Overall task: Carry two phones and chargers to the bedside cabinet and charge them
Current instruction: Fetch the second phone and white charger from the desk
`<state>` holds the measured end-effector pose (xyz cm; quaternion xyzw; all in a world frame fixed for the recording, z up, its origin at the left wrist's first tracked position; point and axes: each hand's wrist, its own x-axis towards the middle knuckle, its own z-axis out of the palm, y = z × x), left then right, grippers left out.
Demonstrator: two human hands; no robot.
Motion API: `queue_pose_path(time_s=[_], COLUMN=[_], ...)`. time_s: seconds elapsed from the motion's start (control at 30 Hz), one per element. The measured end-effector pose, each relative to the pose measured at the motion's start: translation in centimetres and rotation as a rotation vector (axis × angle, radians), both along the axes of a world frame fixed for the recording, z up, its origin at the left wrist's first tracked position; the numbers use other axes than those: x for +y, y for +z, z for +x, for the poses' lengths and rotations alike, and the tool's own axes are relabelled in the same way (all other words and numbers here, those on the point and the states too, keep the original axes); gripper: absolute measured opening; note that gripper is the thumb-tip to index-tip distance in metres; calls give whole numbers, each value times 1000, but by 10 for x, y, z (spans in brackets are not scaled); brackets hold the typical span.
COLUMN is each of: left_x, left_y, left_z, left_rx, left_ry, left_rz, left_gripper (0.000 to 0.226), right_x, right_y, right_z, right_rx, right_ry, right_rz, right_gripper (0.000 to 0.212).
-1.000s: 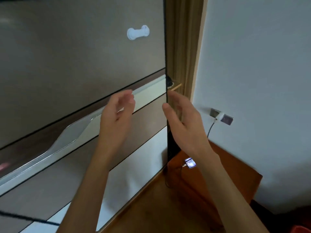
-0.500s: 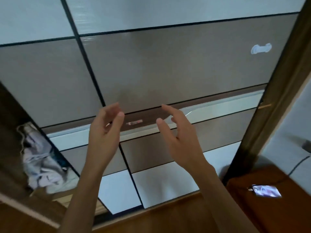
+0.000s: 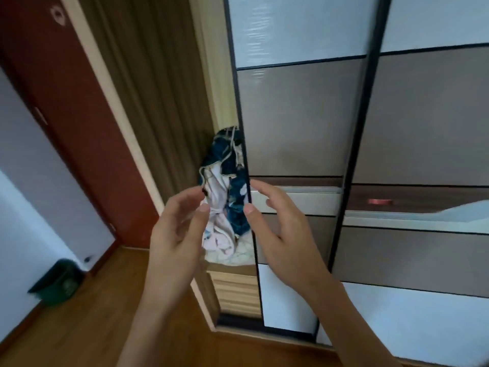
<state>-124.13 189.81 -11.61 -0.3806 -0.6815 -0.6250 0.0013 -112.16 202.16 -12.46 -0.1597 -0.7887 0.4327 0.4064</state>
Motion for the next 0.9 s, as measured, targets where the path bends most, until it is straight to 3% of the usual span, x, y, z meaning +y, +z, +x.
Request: queue_pose_path(time_s=[0.6, 0.9], left_x=[-184, -299], left_y=[10, 1], left_z=[-234, -333], left_rx=[-11, -45], left_ry=[616, 925], left_rz=[15, 52], left_gripper=[30, 26], right_x=[-139, -238], right_y=[9, 9], right_z=[-312, -461], right_rx=[41, 14], right_ry=[551, 876], right_rz=[10, 38], right_gripper=[55, 48])
